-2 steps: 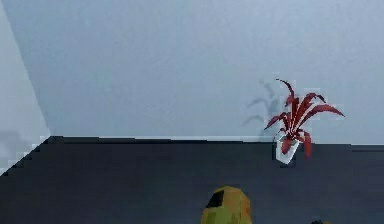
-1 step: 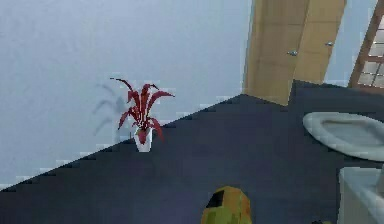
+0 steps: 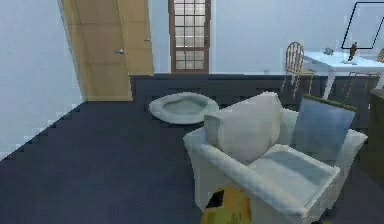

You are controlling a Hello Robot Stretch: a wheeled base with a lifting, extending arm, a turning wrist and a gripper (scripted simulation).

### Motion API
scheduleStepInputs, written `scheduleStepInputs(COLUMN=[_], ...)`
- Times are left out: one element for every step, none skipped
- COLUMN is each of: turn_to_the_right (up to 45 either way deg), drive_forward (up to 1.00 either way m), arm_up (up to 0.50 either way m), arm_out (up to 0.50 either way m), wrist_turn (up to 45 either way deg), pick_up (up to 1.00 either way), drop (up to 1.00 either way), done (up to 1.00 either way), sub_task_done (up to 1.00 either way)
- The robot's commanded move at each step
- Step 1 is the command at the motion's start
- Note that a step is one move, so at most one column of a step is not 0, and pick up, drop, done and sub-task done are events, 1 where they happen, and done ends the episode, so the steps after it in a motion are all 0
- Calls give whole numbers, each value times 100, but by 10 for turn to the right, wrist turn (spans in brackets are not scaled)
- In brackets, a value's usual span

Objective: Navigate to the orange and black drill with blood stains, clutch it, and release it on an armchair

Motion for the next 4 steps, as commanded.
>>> scheduleStepInputs(turn_to_the_right=[450,420,0,-450], drive_forward=[0,0,45,0], arm_up=[0,0,0,0], arm_out=[0,0,0,0], wrist_turn=[0,0,0,0], pick_up=[0,0,0,0], drop=[0,0,0,0], done=[0,0,0,0], sub_task_done=[0,0,0,0])
